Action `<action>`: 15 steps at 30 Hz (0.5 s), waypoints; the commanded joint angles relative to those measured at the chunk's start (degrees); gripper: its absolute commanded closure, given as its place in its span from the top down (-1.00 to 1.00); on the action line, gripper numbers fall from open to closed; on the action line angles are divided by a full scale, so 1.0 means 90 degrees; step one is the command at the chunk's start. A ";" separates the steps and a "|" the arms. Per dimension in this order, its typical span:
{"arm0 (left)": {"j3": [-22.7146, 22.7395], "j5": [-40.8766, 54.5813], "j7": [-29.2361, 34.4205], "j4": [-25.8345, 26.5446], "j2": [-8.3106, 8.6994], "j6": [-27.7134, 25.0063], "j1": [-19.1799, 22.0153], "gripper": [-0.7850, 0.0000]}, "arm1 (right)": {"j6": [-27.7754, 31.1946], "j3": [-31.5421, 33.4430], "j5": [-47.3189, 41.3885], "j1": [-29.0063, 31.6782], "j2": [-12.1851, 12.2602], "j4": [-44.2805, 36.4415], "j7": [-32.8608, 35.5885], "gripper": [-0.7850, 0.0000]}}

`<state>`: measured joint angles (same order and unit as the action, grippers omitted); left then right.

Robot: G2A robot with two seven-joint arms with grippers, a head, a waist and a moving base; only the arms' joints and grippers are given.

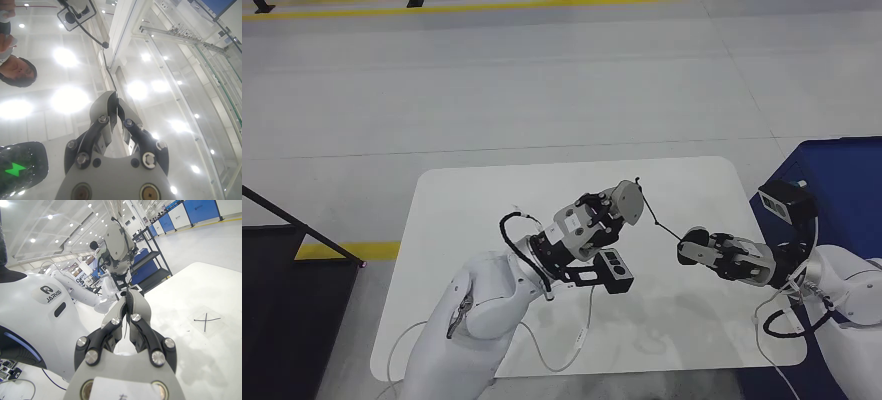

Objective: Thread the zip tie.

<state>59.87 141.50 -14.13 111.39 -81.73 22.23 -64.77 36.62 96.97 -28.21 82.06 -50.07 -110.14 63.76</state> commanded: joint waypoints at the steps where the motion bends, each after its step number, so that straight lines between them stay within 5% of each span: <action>1: 0.0004 -0.0006 -0.0005 -0.0014 0.0000 -0.0002 -0.0001 -1.00 | 0.0000 0.0000 0.0000 0.0000 0.0000 0.0000 0.0000 -1.00; 15: -0.0058 -0.0026 -0.0006 -0.0149 -0.0012 0.0006 -0.0022 -1.00 | 0.0000 0.0000 0.0000 0.0000 0.0000 0.0000 0.0000 -1.00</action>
<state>59.34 141.24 -14.36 110.14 -81.81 22.39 -65.03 36.62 96.97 -28.21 82.06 -50.07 -110.14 63.76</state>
